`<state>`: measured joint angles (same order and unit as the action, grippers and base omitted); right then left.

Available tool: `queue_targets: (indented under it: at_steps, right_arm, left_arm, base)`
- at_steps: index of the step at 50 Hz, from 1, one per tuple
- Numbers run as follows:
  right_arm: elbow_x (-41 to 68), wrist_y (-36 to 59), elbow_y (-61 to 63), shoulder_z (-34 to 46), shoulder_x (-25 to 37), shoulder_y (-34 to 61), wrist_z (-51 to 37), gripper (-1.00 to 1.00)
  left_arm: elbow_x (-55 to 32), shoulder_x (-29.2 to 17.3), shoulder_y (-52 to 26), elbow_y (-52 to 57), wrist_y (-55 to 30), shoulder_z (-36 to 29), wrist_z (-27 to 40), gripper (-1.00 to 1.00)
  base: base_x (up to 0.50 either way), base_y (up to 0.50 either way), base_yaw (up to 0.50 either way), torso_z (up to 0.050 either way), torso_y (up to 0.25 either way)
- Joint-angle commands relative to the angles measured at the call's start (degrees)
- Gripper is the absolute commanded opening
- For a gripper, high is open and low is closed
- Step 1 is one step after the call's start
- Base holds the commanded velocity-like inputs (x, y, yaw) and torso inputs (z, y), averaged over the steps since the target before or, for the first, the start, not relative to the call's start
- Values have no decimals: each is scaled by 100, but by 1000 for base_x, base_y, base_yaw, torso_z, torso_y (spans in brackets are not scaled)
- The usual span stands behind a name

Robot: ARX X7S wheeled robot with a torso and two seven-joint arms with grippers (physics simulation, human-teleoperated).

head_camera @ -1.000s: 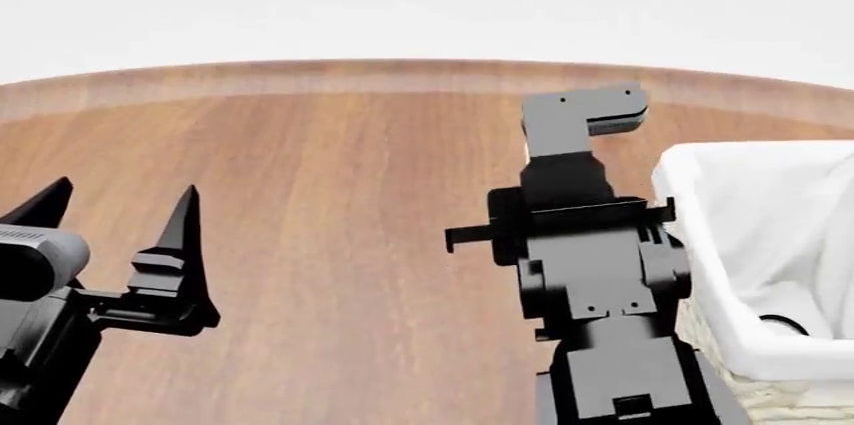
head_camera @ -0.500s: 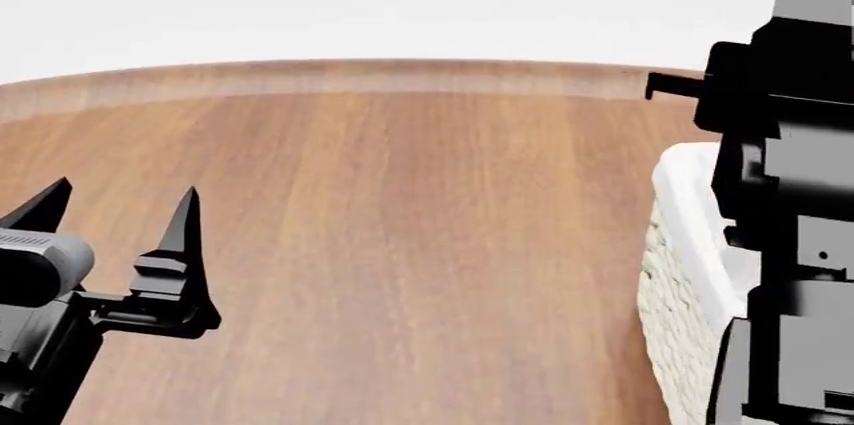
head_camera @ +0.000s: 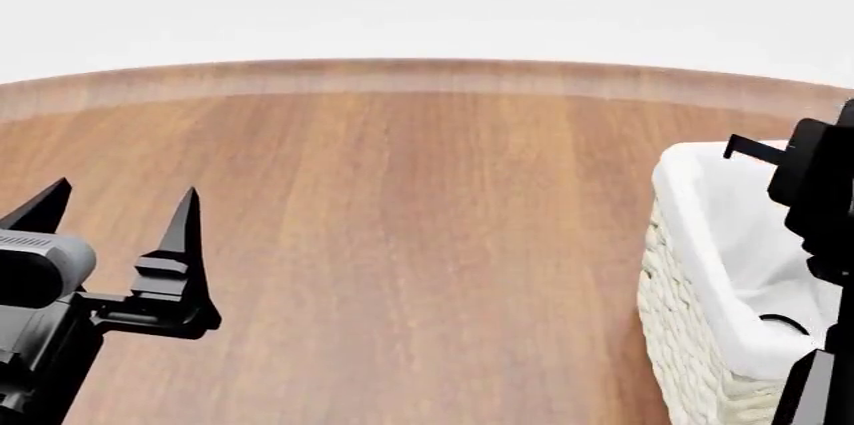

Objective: Pick up the alphabet soup and the cream cheese box, and put them in the basket.

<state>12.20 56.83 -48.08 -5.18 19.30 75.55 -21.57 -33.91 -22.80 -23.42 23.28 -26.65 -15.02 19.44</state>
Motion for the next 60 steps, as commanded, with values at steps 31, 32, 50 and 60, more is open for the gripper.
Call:
queue_targets:
  at_steps: [31,32,50,60]
  right_arm:
    - [134,212,64,-272,101,-173,-77,100]
    - [131,204,55,-264,101,-162,-72,100]
    - [182,212,601,57,14,-155,291,100]
    - [526,-654,4509,854,-134,-1753,1286,100]
  left_arm:
    - [3,-41,33,30,65,-73,21,100]
    - [5,-42,34,29,71,-76,19,100]
    - [-159,-57,-24,71,-47,-26,78,100]
    - [-143,-9,-25,72,31,49,191,100]
  base:
    - [0,0,0,0,0]
    - [0,0,0,0,0]
    - [0,0,0,0,0]
    - [0,0,0,0,0]
